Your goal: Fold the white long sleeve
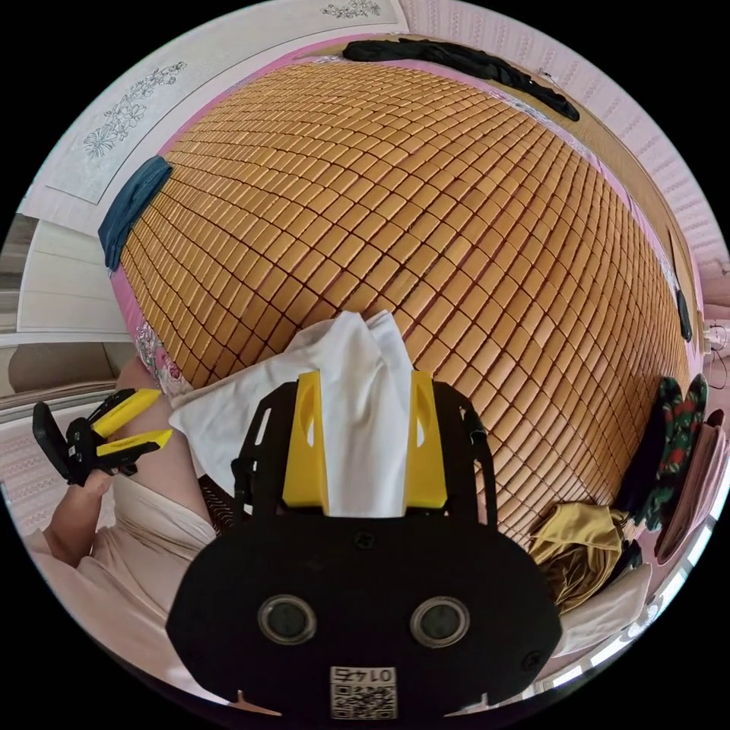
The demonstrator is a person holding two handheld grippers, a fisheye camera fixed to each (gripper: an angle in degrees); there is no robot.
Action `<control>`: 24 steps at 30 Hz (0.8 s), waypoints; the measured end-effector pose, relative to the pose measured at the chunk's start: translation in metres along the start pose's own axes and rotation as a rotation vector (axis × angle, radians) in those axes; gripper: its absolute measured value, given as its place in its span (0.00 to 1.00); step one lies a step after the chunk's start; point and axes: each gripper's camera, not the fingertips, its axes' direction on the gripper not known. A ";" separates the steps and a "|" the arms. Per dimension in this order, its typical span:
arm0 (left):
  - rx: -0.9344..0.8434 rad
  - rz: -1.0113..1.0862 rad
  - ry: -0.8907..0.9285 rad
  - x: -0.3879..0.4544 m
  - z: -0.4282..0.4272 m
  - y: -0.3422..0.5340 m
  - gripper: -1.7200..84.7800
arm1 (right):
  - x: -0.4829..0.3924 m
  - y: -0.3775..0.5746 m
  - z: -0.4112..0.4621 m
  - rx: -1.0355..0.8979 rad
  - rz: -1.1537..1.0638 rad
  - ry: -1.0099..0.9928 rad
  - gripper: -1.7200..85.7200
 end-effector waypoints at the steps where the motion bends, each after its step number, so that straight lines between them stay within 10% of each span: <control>1: -0.036 0.019 -0.017 0.004 0.010 -0.004 0.17 | -0.002 -0.004 0.001 -0.005 -0.005 -0.001 0.21; 24: -0.102 0.150 -0.039 0.005 0.034 0.017 0.02 | -0.059 -0.006 -0.032 0.018 -0.131 -0.057 0.08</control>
